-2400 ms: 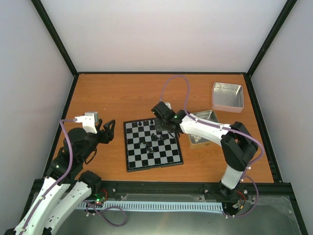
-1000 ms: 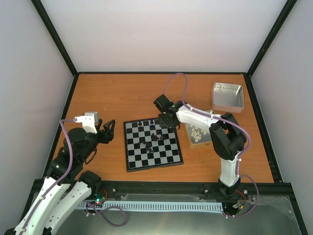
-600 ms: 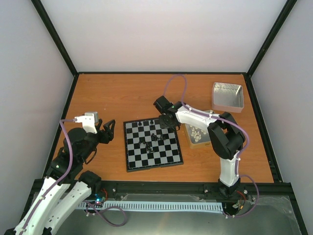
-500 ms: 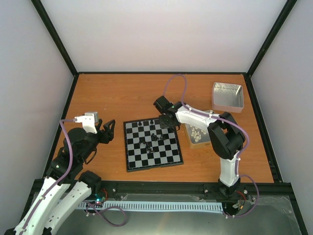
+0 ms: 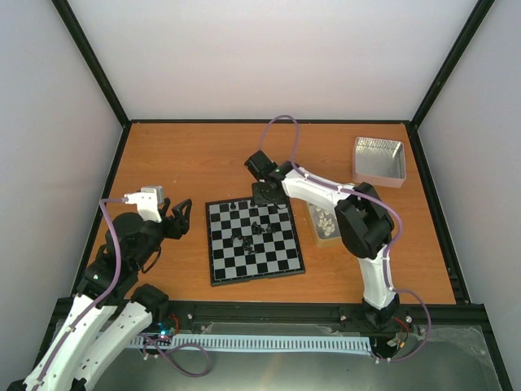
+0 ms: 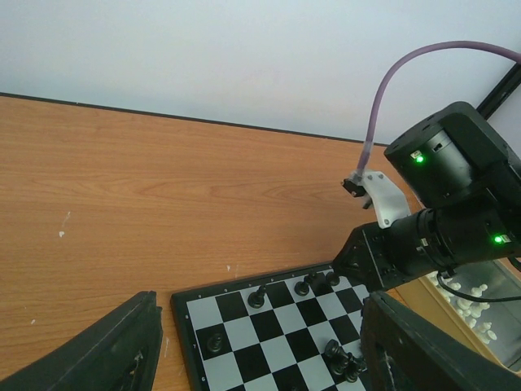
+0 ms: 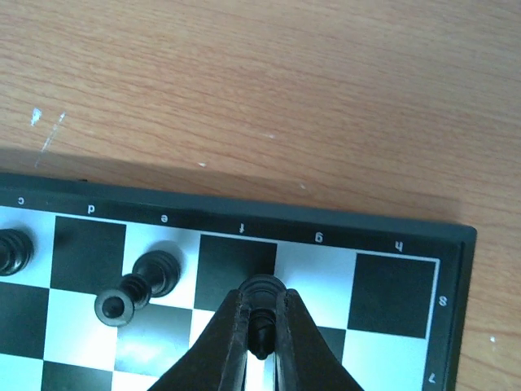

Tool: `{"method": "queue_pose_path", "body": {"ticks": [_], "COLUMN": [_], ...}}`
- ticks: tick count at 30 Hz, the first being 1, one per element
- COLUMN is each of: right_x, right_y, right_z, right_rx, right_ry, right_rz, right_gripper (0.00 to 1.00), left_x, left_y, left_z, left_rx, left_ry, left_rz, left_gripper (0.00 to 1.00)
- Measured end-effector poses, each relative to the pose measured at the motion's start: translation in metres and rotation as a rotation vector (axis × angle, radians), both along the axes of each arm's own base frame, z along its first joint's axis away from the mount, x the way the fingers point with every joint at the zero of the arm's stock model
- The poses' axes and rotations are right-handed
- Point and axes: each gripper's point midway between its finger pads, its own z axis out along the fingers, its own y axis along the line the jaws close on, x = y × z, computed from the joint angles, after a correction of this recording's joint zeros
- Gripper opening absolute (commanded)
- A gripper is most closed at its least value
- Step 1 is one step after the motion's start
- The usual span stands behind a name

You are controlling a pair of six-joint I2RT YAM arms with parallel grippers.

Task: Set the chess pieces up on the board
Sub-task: Move the chess piece to the chessboard.

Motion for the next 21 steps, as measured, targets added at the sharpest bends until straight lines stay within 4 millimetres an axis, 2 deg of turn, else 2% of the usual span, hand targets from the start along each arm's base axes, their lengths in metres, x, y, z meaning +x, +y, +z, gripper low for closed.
{"method": "queue_pose_path", "body": {"ticks": [14,21], "right_x": [0.0,0.004], "right_y": [0.011,0.016], "right_z": [-0.012,-0.011], "right_rx": [0.007,0.02], "right_ry": [0.027,0.019], "right_rz": [0.037,0.039], "right_gripper": [0.08,0.11], "left_x": [0.0,0.0], "left_y": [0.001,0.001], "left_z": [0.0,0.0], "left_rx": [0.001,0.0], "left_ry": [0.0,0.001], "left_rz": [0.004,0.005], "left_gripper": [0.68,0.68]}}
